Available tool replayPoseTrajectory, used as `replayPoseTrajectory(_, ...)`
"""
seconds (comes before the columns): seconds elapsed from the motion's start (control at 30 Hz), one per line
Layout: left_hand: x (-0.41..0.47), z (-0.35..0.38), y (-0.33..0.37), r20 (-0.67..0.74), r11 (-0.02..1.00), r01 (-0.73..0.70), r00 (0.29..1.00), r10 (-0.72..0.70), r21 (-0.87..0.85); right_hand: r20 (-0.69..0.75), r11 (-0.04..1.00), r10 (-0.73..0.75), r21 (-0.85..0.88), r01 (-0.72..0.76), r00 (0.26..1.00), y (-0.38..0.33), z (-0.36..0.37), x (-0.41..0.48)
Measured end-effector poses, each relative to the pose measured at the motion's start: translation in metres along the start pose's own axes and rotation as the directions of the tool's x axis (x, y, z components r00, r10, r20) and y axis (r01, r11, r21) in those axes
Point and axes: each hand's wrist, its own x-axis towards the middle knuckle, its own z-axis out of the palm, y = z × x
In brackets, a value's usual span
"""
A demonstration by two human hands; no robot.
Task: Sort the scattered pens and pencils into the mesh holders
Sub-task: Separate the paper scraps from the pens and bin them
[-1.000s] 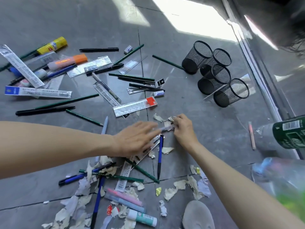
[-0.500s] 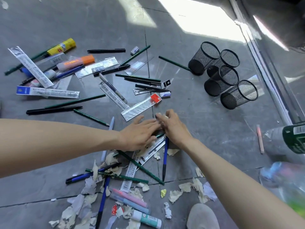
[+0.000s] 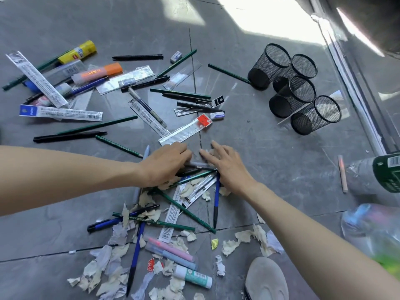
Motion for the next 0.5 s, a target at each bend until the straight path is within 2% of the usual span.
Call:
replayPoseTrajectory(0.1, -0.004, -0.001, -0.013, -0.028, 1.0, 0.013, 1.0, -0.014, -0.026, -0.01, 1.0, 0.002, -0.019, -0.002, 1.0, 0.007, 0.0, 0.002)
replayPoseTrajectory(0.17, -0.006, -0.003, -0.022, -0.049, 0.998, 0.051, 0.997, -0.052, -0.025, -0.051, 0.998, 0.027, 0.05, -0.025, 0.998, 0.008, 0.005, -0.002)
replayPoseTrajectory(0.3, -0.004, -0.009, -0.033, -0.1, 0.975, 0.215, 0.97, -0.22, -0.056, -0.13, 0.966, 0.1, 0.249, -0.065, 0.987, -0.004, 0.018, -0.013)
replayPoseTrajectory(0.37, -0.004, -0.008, -0.029, -0.094, 0.972, 0.227, 0.968, -0.232, -0.065, -0.128, 0.948, 0.108, 0.312, -0.063, 0.986, -0.013, 0.02, -0.016)
replayPoseTrajectory(0.43, -0.008, -0.005, -0.023, -0.105, 0.972, 0.231, 0.967, -0.234, -0.042, -0.122, 0.953, 0.067, 0.302, -0.028, 0.99, -0.024, 0.021, -0.014)
replayPoseTrajectory(0.5, -0.014, -0.003, -0.016, -0.113, 0.973, 0.227, 0.967, -0.23, -0.041, -0.085, 0.976, -0.009, 0.217, 0.027, 0.996, -0.032, 0.02, -0.01)
